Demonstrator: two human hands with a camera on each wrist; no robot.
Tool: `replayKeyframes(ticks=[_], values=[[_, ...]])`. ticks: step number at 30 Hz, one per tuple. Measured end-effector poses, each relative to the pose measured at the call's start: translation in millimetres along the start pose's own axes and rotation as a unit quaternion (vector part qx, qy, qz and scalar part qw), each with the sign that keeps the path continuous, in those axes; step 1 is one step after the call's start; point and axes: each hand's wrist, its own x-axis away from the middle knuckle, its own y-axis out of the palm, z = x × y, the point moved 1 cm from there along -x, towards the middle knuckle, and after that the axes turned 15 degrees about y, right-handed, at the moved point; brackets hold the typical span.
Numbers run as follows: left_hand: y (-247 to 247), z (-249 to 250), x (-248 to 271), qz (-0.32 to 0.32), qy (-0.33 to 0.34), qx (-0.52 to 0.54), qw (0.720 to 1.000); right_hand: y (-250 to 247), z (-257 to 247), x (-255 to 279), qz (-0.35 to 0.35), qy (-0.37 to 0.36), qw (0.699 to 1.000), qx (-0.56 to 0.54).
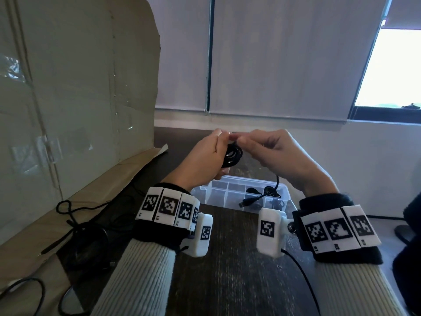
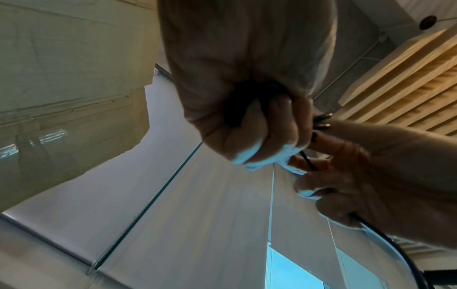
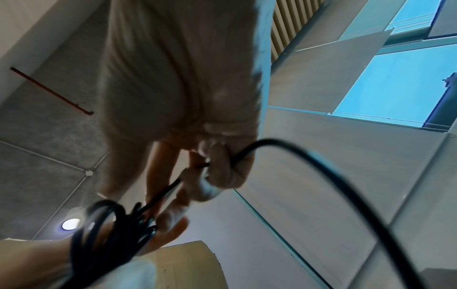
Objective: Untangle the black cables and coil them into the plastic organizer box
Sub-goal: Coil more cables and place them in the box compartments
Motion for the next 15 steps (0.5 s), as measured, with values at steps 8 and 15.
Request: replayKeyframes(ticks=[8, 15], values=[[0.2, 1.6, 2.9, 0.016, 0.034, 0.023, 0.999, 8.4, -1.0, -4.1, -0.008, -0.011, 1.0, -0.024], [9.7, 3.2, -2.7, 0.06, 0.049, 0.022, 0.997, 12.8, -3.6, -11.7, 0.121, -0.07, 0.988, 0.07]])
